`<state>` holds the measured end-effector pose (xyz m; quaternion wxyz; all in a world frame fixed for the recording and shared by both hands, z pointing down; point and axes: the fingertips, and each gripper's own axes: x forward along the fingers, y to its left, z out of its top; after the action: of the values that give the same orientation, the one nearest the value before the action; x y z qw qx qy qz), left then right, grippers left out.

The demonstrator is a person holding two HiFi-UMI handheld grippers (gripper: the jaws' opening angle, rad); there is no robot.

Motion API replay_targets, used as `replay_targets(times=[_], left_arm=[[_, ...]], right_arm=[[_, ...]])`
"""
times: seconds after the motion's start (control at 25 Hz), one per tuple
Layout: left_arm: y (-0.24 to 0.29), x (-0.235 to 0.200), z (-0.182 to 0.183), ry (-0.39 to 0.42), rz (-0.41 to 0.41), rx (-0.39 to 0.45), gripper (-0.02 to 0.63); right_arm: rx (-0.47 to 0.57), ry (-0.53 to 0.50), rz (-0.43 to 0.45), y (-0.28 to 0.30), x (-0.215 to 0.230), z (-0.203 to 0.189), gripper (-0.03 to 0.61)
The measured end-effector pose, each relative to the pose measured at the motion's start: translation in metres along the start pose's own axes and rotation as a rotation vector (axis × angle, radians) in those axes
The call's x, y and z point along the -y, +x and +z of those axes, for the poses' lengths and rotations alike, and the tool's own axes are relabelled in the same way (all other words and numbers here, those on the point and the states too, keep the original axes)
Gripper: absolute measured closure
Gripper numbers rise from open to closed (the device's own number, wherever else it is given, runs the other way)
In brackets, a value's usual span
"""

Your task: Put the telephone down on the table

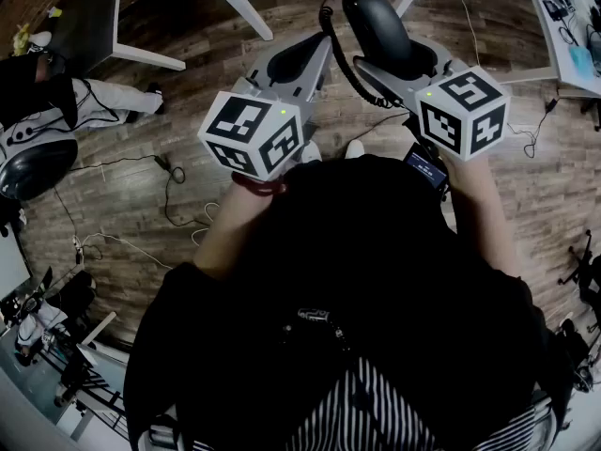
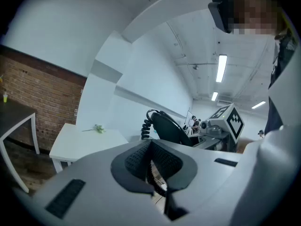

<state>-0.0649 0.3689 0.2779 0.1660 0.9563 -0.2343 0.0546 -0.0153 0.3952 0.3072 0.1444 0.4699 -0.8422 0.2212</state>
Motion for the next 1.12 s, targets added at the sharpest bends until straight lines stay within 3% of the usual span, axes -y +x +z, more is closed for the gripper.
replay_targets(times=[1.12], left_arm=[[0.002, 0.020, -0.007, -0.008, -0.030, 0.009, 0.607]], right_arm=[[0.013, 0.032, 0.049, -0.022, 0.003, -0.011, 0.302]])
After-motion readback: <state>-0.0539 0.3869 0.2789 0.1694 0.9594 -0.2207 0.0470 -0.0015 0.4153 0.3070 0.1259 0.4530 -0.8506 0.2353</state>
